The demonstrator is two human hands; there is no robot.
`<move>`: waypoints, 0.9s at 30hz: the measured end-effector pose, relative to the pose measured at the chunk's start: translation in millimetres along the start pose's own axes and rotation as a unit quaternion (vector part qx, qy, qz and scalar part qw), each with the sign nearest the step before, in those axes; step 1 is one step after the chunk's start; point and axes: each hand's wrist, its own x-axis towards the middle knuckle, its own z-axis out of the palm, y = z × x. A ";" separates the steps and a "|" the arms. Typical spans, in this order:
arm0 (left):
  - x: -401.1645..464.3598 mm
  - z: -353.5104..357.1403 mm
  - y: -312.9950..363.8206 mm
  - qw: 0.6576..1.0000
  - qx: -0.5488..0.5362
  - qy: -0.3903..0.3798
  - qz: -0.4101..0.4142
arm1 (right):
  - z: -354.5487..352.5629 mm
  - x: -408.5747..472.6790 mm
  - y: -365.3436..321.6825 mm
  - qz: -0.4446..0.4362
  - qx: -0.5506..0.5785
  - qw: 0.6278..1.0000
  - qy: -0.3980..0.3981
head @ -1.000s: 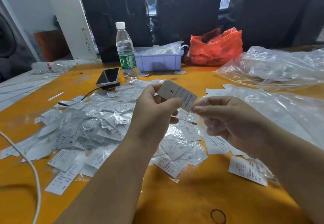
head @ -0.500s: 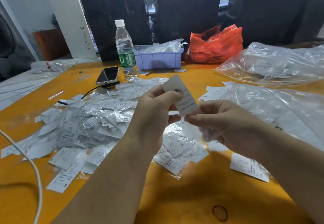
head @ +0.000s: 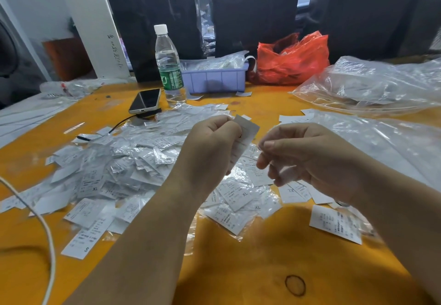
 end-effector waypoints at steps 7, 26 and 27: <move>-0.2 -0.7 -2.6 0.992 0.107 -0.049 0.035 | -5.6 -0.9 -8.1 0.006 -0.028 0.999 -0.045; -2.3 1.7 -1.4 0.986 0.136 -0.070 0.060 | -9.5 -2.8 -7.1 0.023 -0.066 0.994 -0.086; -2.4 1.3 -0.9 0.987 0.129 -0.071 0.059 | -9.3 -2.6 -6.8 0.025 -0.066 0.994 -0.084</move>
